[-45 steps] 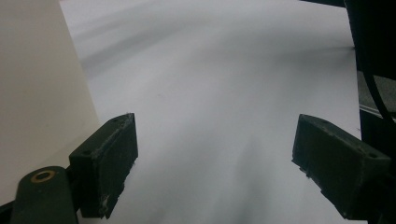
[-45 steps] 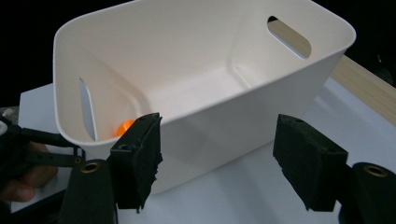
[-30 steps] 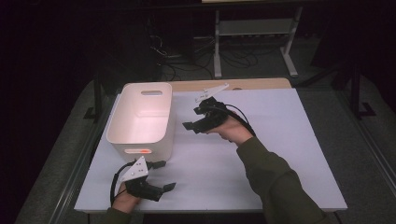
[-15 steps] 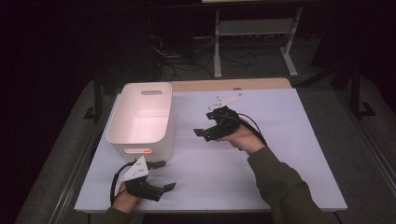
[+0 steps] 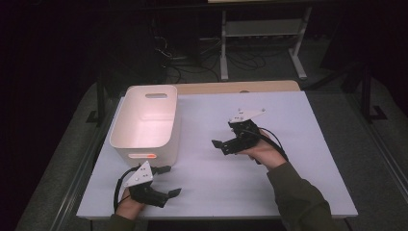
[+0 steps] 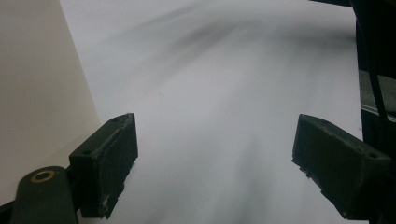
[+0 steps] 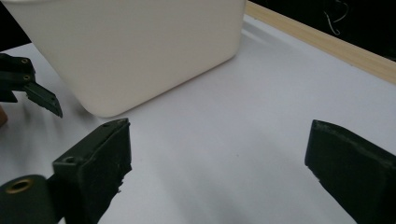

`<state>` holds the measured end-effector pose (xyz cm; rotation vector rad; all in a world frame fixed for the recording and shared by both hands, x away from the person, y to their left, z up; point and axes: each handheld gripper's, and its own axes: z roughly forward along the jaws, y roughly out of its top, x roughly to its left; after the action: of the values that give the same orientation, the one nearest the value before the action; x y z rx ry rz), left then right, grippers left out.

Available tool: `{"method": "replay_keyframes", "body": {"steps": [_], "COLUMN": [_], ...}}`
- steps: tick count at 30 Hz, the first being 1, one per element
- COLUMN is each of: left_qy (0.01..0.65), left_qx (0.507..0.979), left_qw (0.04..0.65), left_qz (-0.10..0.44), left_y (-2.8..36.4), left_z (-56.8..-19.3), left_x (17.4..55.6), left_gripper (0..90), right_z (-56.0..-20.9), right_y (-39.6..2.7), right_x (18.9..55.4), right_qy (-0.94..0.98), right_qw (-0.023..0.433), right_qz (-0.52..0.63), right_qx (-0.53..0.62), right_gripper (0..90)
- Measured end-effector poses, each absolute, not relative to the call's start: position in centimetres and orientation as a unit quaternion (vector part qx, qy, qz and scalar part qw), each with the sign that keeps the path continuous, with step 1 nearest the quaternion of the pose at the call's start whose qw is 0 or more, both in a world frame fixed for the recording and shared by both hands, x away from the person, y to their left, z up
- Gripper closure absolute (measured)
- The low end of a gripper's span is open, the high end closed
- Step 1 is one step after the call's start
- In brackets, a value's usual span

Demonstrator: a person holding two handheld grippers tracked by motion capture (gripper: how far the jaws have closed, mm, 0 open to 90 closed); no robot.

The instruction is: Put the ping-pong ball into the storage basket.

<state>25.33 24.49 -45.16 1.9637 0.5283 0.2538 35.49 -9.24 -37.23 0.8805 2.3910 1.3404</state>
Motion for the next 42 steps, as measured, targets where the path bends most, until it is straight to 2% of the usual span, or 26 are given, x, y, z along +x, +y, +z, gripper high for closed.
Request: {"method": "replay_keyframes", "body": {"steps": [3, 16, 42], "left_qy": [0.221, 0.22, 0.218], "left_qx": [0.819, 0.819, 0.818], "left_qw": [0.519, 0.52, 0.52], "left_qz": [0.105, 0.107, 0.109], "left_y": [24.5, 24.5, 24.5], "left_z": [-45.2, -45.2, -45.2], "left_x": [25.3, 25.3, 25.2], "left_gripper": [14.0, 14.0, 14.0], "right_z": [-37.8, -40.2, -41.9], "right_y": [-9.9, -12.6, -16.8], "right_x": [35.0, 33.2, 29.3], "right_qy": [0.822, 0.811, 0.788], "right_qw": [0.136, 0.15, 0.162], "right_qz": [0.459, 0.454, 0.467], "right_qx": [0.309, 0.338, 0.366], "right_gripper": [2.3, 2.3, 2.4]}}
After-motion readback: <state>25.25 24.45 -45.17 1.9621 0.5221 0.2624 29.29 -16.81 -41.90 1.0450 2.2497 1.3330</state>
